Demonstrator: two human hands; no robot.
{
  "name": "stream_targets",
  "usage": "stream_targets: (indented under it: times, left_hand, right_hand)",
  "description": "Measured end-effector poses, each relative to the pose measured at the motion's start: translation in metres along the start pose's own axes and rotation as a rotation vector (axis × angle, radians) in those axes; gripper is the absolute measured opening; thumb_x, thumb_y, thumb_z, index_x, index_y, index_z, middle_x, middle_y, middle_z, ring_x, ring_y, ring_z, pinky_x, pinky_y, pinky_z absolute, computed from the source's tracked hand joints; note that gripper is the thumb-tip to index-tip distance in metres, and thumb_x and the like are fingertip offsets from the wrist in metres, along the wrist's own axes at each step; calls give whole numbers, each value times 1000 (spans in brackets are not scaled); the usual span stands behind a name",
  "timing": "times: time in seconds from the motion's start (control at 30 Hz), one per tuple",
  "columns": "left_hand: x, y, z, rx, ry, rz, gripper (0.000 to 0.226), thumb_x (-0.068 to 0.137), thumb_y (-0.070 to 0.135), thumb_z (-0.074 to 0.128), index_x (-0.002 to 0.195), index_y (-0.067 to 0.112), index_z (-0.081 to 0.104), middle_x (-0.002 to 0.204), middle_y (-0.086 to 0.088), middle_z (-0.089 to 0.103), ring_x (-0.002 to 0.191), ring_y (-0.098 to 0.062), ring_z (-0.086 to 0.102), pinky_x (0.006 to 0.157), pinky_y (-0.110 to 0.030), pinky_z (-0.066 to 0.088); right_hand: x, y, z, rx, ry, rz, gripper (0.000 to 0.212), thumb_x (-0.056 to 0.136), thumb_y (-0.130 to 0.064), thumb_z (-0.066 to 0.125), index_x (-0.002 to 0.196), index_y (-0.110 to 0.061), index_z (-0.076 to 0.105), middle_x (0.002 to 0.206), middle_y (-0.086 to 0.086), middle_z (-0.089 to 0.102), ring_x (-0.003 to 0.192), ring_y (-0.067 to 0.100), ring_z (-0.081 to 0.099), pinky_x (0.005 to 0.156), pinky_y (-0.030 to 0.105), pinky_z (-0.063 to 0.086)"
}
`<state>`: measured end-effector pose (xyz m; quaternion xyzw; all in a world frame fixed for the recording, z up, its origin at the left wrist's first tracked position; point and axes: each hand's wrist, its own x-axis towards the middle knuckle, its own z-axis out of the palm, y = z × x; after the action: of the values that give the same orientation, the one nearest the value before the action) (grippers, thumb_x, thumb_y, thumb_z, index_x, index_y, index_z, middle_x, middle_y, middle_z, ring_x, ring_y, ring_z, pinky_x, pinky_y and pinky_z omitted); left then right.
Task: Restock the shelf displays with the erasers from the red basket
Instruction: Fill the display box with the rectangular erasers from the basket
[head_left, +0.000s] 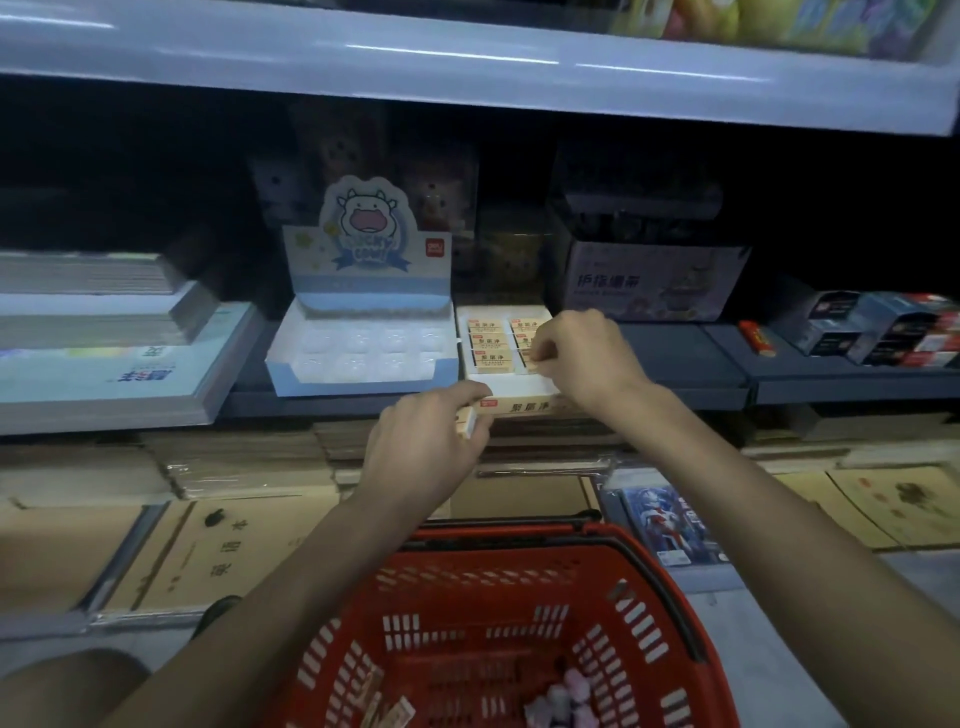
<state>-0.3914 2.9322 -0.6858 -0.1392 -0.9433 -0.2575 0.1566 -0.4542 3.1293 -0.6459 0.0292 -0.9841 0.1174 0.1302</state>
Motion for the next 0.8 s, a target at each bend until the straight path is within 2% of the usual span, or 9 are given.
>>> stream_targets:
  times: [0.1, 0.2, 0.3, 0.4, 0.47, 0.53, 0.6, 0.73, 0.8]
  left_hand:
    - [3, 4, -3, 19, -9, -17, 28, 101, 44, 59, 125, 36, 70, 107, 7, 78, 94, -22, 71, 74, -37, 58]
    - [11, 5, -8, -43, -36, -47, 26, 98, 49, 63, 118, 37, 73, 106, 8, 78, 87, -14, 69, 69, -33, 57]
    - [19, 11, -15, -405, -7, -116, 21, 95, 46, 71, 111, 35, 78, 96, 12, 78, 67, 3, 65, 60, -20, 52]
    - [24, 21, -21, -852, 106, -287, 21, 100, 36, 68, 96, 19, 80, 63, 16, 67, 48, 2, 58, 47, -18, 44]
    - [25, 26, -24, -1033, 134, -414, 30, 104, 35, 61, 93, 12, 77, 55, 8, 55, 41, -1, 47, 39, -16, 35]
    - [25, 31, -28, -1168, 147, -513, 33, 106, 38, 57, 90, 14, 73, 56, 5, 53, 41, -3, 45, 37, -15, 33]
    - [26, 33, -30, -1205, 162, -543, 35, 107, 42, 54, 87, 18, 70, 52, 10, 52, 43, -3, 46, 38, -15, 33]
    - [24, 37, -29, -1178, 190, -536, 37, 106, 49, 51, 83, 24, 66, 64, 6, 65, 61, -11, 62, 49, -25, 47]
    - [19, 41, -28, -1170, 187, -541, 37, 106, 50, 50, 85, 24, 65, 69, 5, 68, 63, -7, 66, 52, -21, 52]
  right_hand:
    - [-3, -3, -1, -1, 29, 8, 26, 90, -2, 70, 99, -24, 81, 105, 6, 75, 96, 29, 69, 78, 42, 60]
    - [-5, -3, -3, 8, 20, 6, 20, 91, -9, 72, 100, -23, 81, 106, 4, 75, 96, 26, 69, 77, 39, 58]
    - [-8, -1, -12, 73, 61, -17, 13, 91, -19, 76, 101, -25, 80, 106, -1, 71, 95, 22, 67, 80, 38, 57]
    - [-18, -9, -30, 269, 129, -25, 11, 92, -19, 74, 98, -26, 80, 97, -10, 74, 90, 7, 67, 79, 26, 55]
    - [-29, -22, -43, 521, 67, -4, 8, 93, -22, 73, 93, -25, 80, 89, -12, 76, 82, -1, 67, 70, 17, 52]
    - [-40, -35, -55, 766, -52, 39, 12, 95, -29, 71, 92, -21, 79, 85, -5, 77, 66, 0, 65, 54, 14, 46]
    - [-50, -46, -61, 924, -181, 89, 19, 97, -34, 70, 95, -17, 78, 87, 3, 78, 61, 8, 64, 46, 16, 41]
    - [-62, -61, -55, 1057, -313, 139, 23, 91, -28, 78, 102, -9, 76, 90, 12, 78, 64, 16, 65, 46, 24, 42]
    - [-66, -63, -51, 1071, -310, 181, 27, 85, -24, 84, 103, -7, 73, 87, 14, 78, 64, 14, 65, 47, 24, 42]
